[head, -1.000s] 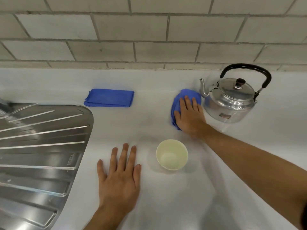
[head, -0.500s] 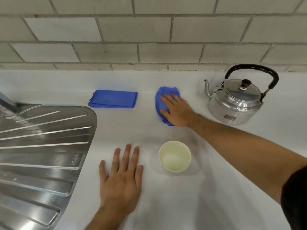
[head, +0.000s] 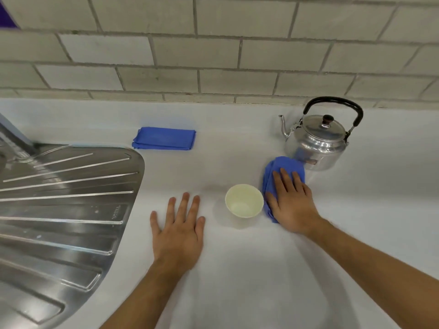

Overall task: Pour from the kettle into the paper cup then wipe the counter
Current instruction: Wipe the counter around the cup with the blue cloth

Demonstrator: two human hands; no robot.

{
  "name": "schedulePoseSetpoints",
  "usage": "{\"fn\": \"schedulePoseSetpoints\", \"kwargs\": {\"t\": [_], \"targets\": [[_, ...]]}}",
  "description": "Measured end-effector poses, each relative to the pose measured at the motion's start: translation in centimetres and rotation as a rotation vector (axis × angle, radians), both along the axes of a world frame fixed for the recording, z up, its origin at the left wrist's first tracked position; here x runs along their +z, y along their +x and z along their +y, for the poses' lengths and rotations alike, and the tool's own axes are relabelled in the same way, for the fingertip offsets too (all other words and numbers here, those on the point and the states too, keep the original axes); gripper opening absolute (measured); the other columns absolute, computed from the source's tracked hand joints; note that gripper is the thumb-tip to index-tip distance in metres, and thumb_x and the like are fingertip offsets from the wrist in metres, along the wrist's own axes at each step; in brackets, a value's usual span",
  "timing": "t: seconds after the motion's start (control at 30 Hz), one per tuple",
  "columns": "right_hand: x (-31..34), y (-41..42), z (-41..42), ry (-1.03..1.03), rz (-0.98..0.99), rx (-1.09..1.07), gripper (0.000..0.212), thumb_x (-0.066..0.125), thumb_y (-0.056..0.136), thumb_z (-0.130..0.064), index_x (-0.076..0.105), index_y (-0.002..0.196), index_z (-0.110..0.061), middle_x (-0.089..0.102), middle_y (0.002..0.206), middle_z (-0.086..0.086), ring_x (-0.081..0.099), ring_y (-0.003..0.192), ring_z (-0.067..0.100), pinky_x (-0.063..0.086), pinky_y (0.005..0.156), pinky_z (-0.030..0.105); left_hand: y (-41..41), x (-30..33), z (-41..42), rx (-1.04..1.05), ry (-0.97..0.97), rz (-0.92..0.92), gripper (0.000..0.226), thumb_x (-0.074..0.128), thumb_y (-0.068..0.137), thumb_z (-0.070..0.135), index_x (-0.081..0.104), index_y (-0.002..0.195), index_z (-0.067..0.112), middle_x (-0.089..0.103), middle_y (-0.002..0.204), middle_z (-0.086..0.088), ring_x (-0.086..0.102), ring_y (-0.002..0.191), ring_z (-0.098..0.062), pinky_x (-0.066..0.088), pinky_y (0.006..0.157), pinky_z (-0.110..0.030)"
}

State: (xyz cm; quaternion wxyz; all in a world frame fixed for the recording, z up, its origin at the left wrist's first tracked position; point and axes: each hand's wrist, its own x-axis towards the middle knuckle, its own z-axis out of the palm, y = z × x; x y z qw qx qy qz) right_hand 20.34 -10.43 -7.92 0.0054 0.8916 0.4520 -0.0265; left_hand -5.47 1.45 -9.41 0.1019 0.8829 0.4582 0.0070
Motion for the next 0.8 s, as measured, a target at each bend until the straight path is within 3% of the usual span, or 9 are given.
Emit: {"fn": "schedulePoseSetpoints", "kwargs": {"t": [0.13, 0.33, 0.4, 0.47, 0.57, 0.67, 0.8], "targets": [[-0.2, -4.4, -4.7, -0.037, 0.034, -0.217, 0.072, 0.019, 0.097, -0.056, 0.012, 0.157, -0.017, 0.011, 0.166, 0.006, 0.011, 0.149, 0.036, 0.02, 0.112, 0.046, 0.2, 0.4, 0.1, -0.012, -0.058, 0.043, 0.056, 0.0, 0.096, 0.051, -0.017, 0.148, 0.041, -0.014, 0.161, 0.015, -0.013, 0.149, -0.015, -0.008, 0.117, -0.056], [0.5, -10.3, -8.7, -0.17, 0.07, -0.334, 0.075, 0.01, 0.096, -0.059, -0.003, 0.156, -0.016, -0.004, 0.166, 0.005, 0.001, 0.149, 0.038, 0.014, 0.112, 0.055, 0.4, 2.4, -2.3, -0.011, -0.085, 0.06, 0.056, 0.016, 0.102, 0.037, 0.003, 0.154, 0.02, -0.005, 0.164, 0.006, -0.001, 0.15, -0.019, 0.007, 0.119, -0.048], [1.4, -10.4, -9.3, -0.212, 0.068, -0.3, 0.076, 0.013, 0.095, -0.063, 0.005, 0.156, -0.019, 0.005, 0.165, 0.004, 0.012, 0.145, 0.038, 0.017, 0.109, 0.056, 0.1, 3.2, -4.2, -0.012, -0.051, 0.056, 0.055, 0.027, 0.1, 0.033, 0.017, 0.151, 0.015, 0.01, 0.162, 0.0, 0.012, 0.147, -0.021, 0.017, 0.117, -0.044], [2.8, -8.7, -9.6, -0.175, 0.108, -0.249, 0.067, 0.023, 0.094, -0.063, 0.027, 0.149, -0.025, 0.023, 0.158, 0.001, 0.027, 0.136, 0.034, 0.025, 0.102, 0.053, -0.1, 4.1, -6.4, -0.052, -0.007, 0.039, 0.047, 0.037, 0.095, 0.032, 0.037, 0.139, 0.016, 0.032, 0.148, -0.001, 0.031, 0.134, -0.023, 0.03, 0.107, -0.041], [5.0, -4.7, -9.8, -0.006, 0.172, -0.232, 0.045, 0.045, 0.094, -0.038, 0.046, 0.138, -0.028, 0.035, 0.151, 0.0, 0.035, 0.131, 0.029, 0.03, 0.101, 0.047, 1.1, 5.4, -10.1, -0.163, -0.045, -0.019, 0.032, 0.037, 0.094, 0.032, 0.054, 0.116, 0.016, 0.052, 0.123, -0.003, 0.045, 0.113, -0.025, 0.04, 0.091, -0.039], [5.8, -1.8, -10.3, 0.021, 0.258, -0.343, 0.06, 0.055, 0.088, -0.021, 0.038, 0.146, -0.022, 0.041, 0.148, 0.008, 0.039, 0.131, 0.032, 0.033, 0.103, 0.045, 4.1, 6.5, -12.9, -0.177, -0.228, -0.055, 0.046, 0.034, 0.096, 0.047, 0.055, 0.115, 0.012, 0.056, 0.119, -0.007, 0.048, 0.11, -0.028, 0.044, 0.089, -0.042], [5.4, -0.6, -10.9, -0.001, 0.383, -0.359, 0.046, 0.062, 0.087, -0.024, 0.051, 0.131, -0.015, 0.059, 0.128, 0.01, 0.055, 0.115, 0.032, 0.044, 0.097, 0.043, 8.0, 6.7, -14.6, -0.194, -0.258, 0.085, 0.066, 0.048, 0.086, 0.062, 0.044, 0.129, 0.011, 0.048, 0.126, -0.005, 0.044, 0.118, -0.027, 0.041, 0.088, -0.039]]}}
